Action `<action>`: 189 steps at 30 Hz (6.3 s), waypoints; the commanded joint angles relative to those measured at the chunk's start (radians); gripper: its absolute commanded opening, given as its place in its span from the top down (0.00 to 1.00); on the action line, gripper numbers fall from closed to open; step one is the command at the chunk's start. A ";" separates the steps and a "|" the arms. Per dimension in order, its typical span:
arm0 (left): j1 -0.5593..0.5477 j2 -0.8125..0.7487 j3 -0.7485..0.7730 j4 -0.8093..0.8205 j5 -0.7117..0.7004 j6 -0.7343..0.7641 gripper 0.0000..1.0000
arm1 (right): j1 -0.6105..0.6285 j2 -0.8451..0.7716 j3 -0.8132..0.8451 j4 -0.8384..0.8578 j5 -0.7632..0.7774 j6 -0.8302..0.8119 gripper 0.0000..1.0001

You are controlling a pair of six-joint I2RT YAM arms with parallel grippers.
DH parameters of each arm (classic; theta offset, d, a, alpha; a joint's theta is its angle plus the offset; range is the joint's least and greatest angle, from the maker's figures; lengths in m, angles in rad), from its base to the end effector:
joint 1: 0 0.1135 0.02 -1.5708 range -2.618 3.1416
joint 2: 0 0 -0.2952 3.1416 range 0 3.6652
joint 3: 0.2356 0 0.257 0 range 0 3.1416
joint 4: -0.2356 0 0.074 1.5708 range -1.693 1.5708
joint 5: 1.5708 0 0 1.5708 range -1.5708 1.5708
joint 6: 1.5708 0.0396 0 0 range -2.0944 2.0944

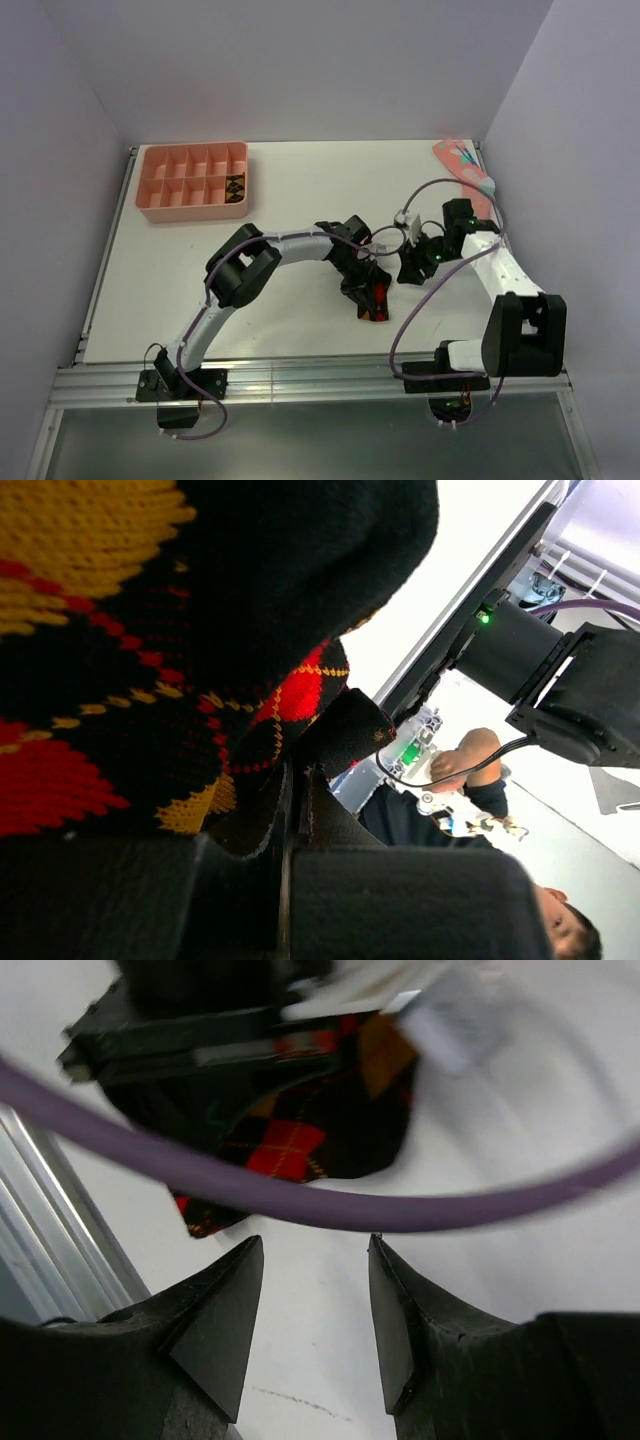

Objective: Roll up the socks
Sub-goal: Roll the sock at the center of the board.

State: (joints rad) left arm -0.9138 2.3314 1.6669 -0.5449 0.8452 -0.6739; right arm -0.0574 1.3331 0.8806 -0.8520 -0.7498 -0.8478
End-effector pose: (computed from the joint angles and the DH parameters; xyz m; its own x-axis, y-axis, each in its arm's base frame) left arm 0.2774 -0.4082 0.1267 -0.8751 0.4566 0.1604 0.1803 0.6152 -0.7675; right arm 0.2297 0.0138 0.2457 -0.5345 -0.5189 -0.6671 -0.8129 0.5317 0.2377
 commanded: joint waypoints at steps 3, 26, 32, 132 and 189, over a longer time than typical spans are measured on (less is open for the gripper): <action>0.004 0.069 0.039 -0.153 -0.095 0.050 1.00 | 0.160 -0.129 -0.127 0.010 0.038 -0.148 0.47; 0.024 0.123 0.102 -0.208 -0.071 0.054 1.00 | 0.553 -0.140 -0.259 0.160 0.210 -0.086 0.50; 0.026 0.126 0.102 -0.205 -0.064 0.053 1.00 | 0.614 -0.115 -0.279 0.214 0.240 -0.050 0.53; -0.131 -0.577 -0.931 1.355 -0.612 0.322 0.57 | 0.324 0.798 0.400 -0.466 0.049 -0.188 0.75; -0.169 -0.330 -0.857 1.179 -0.532 0.203 0.99 | 0.317 0.709 0.434 -0.320 0.011 0.140 0.43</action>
State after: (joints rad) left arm -1.0805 1.9434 0.8139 0.7502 0.2546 -0.4080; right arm 0.2657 2.1174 1.3071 -1.3247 -0.6937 -0.7364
